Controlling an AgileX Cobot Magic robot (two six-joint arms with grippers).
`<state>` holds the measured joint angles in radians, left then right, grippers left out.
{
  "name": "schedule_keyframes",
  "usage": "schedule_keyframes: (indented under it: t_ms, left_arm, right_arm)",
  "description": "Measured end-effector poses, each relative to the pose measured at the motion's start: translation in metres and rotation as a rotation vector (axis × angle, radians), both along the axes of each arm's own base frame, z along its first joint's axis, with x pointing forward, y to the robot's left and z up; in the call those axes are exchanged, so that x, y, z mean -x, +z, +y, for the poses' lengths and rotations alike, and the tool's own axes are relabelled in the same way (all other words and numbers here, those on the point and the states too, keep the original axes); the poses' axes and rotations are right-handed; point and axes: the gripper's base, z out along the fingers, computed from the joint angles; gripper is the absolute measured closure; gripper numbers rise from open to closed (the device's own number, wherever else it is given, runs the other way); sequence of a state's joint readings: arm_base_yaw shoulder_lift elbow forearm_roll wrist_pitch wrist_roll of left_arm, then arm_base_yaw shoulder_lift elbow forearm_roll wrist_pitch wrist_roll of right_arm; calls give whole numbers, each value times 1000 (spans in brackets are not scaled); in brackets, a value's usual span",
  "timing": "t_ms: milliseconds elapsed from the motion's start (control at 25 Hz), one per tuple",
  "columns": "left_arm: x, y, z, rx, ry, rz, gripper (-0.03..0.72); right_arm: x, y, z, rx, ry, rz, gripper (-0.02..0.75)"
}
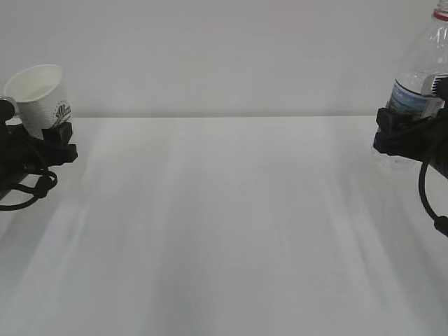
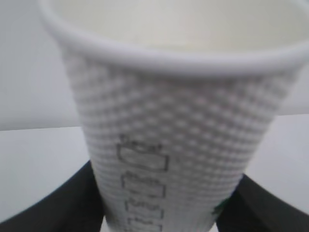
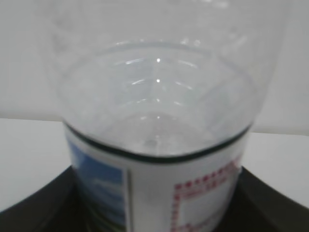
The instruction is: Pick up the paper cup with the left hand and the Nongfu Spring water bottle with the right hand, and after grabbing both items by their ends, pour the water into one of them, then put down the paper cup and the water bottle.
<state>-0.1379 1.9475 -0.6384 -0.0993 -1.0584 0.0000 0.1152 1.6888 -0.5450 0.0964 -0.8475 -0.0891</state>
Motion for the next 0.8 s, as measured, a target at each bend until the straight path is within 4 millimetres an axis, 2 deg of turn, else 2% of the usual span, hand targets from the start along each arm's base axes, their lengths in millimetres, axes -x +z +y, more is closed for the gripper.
schedule_keyframes:
  t_ms: [480,800]
  left_arm:
    - [-23,-23,27,51,75,-2,235]
    - [-34,-43,25,54,59,24,235]
  right_arm:
    - [0,0,2,15,28,-2,233]
    - [0,0,2,16,29,-2,233]
